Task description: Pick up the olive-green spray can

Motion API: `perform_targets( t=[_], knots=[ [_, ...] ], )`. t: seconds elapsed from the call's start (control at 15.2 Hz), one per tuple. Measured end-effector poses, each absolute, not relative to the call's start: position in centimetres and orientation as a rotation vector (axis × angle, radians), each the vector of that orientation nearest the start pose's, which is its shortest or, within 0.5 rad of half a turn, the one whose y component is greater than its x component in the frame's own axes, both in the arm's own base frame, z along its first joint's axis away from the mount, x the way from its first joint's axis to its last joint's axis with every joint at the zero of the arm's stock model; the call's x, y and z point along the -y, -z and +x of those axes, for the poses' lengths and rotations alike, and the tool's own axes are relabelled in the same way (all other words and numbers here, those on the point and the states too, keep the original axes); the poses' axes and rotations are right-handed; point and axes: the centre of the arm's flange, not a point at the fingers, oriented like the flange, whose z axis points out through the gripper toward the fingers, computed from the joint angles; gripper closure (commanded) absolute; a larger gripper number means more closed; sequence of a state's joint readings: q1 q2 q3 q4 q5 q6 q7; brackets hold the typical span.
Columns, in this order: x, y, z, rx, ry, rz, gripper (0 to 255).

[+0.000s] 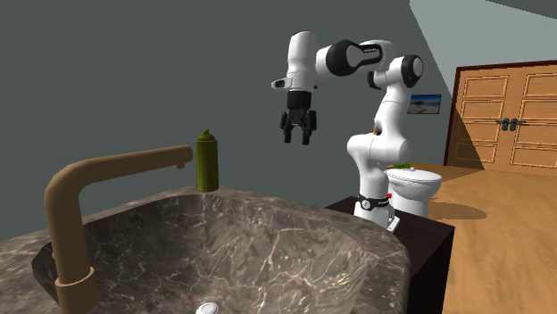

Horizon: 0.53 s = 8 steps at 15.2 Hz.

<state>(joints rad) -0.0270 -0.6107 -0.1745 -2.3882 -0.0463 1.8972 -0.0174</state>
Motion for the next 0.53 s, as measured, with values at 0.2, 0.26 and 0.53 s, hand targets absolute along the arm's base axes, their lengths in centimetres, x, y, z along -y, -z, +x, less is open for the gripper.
perform_targets(
  t=[0.2,0.26,0.53],
  knots=[
    [11.1,-53.5,38.8,-0.207,0.284,-3.103,0],
    [11.7,-53.6,39.6,-0.201,0.319,-3.108,0],
    [14.7,-53.7,42.2,-0.174,0.458,-3.126,0]
  ],
)
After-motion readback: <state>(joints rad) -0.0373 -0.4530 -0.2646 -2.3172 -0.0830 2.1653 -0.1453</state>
